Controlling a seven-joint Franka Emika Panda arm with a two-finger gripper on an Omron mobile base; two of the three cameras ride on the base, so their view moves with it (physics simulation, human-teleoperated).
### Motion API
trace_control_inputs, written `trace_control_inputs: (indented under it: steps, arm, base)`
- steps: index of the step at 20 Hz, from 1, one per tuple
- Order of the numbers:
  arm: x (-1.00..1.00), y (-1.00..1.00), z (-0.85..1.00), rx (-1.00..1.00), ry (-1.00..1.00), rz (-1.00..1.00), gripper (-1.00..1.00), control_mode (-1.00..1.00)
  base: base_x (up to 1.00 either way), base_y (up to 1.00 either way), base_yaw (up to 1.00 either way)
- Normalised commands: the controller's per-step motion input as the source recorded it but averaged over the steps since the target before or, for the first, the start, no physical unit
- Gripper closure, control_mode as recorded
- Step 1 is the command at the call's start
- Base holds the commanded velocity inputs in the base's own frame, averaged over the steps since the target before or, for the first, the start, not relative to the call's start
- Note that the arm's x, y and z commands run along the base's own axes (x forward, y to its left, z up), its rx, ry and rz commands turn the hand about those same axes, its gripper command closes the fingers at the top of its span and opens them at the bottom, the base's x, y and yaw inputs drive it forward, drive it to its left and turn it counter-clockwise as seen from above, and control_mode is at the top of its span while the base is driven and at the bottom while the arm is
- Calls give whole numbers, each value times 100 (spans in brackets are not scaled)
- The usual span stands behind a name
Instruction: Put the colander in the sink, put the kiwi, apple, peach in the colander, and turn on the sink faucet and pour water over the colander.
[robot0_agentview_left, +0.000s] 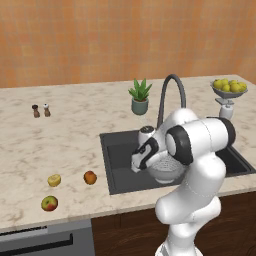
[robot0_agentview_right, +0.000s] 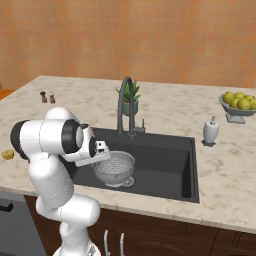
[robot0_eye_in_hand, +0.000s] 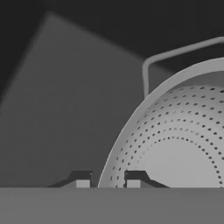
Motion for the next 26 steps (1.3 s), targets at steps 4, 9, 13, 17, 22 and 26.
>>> trace_control_inputs:
  steps: [4, 9, 13, 17, 22, 26]
  arm:
    - [31, -10, -46, 0, -6, 0, 100, -100]
    - [18, -10, -44, 0, -6, 0, 100, -100]
    - [8, -18, -43, 0, -4, 0, 100, -100]
    - [10, -19, -41, 0, -3, 0, 100, -100]
    - [3, -18, -33, 0, -5, 0, 100, -100]
    - [-35, -32, -11, 0, -6, 0, 100, -100]
  base:
    - [0, 0, 0]
    - [0, 0, 0]
    - [0, 0, 0]
    - [0, 0, 0]
    - [0, 0, 0]
    - [0, 0, 0]
